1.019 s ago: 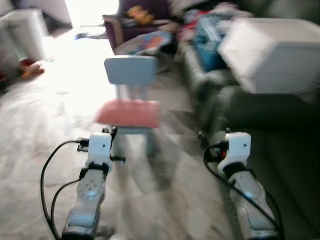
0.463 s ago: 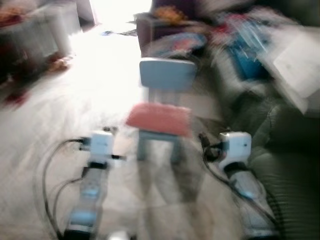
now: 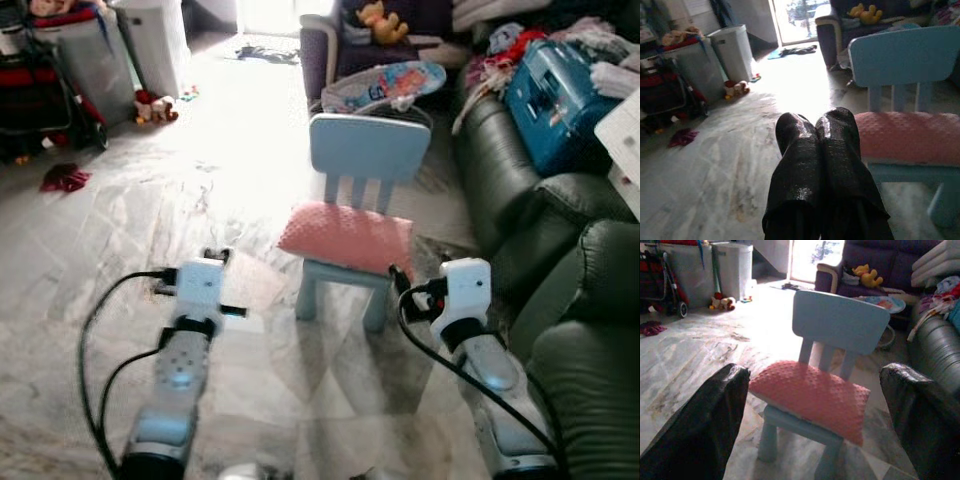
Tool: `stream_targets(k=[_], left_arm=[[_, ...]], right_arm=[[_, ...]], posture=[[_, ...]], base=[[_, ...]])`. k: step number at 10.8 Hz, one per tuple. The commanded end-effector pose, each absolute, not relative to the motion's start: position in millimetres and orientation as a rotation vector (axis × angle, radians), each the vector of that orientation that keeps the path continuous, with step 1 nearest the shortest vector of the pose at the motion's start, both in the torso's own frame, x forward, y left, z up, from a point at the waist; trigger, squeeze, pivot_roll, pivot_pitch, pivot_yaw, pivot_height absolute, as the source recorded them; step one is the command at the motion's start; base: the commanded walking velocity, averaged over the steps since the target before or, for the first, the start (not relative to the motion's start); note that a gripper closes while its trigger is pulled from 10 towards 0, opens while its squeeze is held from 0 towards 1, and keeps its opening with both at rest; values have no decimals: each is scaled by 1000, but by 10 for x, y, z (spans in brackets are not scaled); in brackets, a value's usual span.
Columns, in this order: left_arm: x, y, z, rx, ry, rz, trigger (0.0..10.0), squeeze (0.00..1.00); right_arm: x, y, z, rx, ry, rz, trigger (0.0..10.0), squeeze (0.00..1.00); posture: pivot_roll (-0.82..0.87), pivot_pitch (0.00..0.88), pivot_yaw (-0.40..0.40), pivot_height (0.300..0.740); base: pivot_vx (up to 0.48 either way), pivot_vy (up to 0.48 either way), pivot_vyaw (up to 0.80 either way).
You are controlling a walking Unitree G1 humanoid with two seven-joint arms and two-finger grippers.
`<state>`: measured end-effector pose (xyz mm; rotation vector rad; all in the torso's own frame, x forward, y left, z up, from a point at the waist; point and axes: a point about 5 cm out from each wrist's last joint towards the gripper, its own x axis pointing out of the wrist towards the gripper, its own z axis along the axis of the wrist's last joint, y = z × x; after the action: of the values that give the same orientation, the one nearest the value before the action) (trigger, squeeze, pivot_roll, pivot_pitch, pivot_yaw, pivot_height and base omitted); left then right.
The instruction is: Move the pillow to the sofa
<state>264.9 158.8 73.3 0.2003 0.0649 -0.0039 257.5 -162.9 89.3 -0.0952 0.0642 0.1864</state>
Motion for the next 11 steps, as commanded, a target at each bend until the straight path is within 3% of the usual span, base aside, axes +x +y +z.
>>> stream_targets(k=[1, 3, 6, 11], left_arm=[[2643, 1565, 744, 189, 65, -15, 10000, 0], [2601, 1534, 724, 172, 66, -38, 10000, 0], [2617, 1529, 745, 148, 54, -24, 10000, 0], [2631, 1480, 745, 128, 52, -31, 10000, 0]], right_arm=[[2549, -1661, 894, -105, 76, 172, 10000, 0], [2425, -1649, 791, -122, 121, 158, 10000, 0], [2486, -1500, 793, -90, 72, 128, 10000, 0], [2560, -1519, 813, -94, 55, 100, 10000, 0]], posture=[[-2, 0, -21, 740], [-4, 0, -24, 740], [-7, 0, -18, 740], [-20, 0, -30, 740]], base=[[0, 0, 0], [0, 0, 0], [0, 0, -373], [355, 0, -124]])
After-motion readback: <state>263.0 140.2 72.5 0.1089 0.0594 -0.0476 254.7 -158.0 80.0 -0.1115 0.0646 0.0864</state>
